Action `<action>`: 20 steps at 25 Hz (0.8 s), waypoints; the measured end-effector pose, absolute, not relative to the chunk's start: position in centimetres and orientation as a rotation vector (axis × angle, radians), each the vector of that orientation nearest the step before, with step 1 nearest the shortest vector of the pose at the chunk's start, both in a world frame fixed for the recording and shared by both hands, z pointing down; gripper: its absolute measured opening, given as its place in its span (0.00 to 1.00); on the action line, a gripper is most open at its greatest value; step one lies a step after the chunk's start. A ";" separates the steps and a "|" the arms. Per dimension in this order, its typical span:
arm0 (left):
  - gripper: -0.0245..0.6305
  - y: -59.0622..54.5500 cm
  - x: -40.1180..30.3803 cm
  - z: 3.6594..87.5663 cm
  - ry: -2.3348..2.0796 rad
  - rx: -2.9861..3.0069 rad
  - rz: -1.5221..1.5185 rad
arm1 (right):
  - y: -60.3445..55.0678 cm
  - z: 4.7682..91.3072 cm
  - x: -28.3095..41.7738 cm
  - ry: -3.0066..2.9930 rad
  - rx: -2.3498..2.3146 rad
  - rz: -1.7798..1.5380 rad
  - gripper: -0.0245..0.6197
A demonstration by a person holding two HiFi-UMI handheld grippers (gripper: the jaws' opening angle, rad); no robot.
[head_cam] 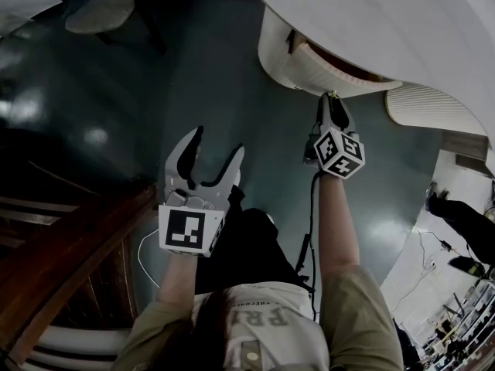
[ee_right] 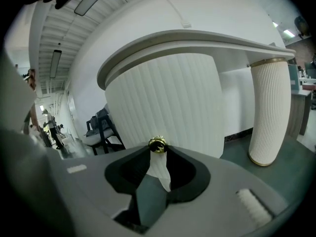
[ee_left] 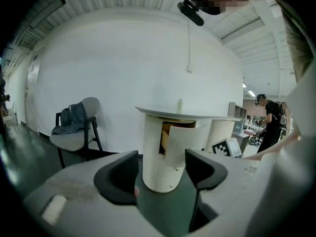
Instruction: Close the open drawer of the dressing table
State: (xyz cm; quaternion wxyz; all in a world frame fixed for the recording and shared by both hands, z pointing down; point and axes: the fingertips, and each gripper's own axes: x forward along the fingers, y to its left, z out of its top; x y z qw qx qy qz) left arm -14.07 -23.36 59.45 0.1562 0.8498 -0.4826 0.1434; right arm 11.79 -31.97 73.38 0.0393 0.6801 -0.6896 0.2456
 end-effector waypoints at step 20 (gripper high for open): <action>0.51 -24.3 -14.0 60.8 -1.380 2.404 0.406 | -35.8 73.4 12.3 -2.118 2.142 0.785 0.19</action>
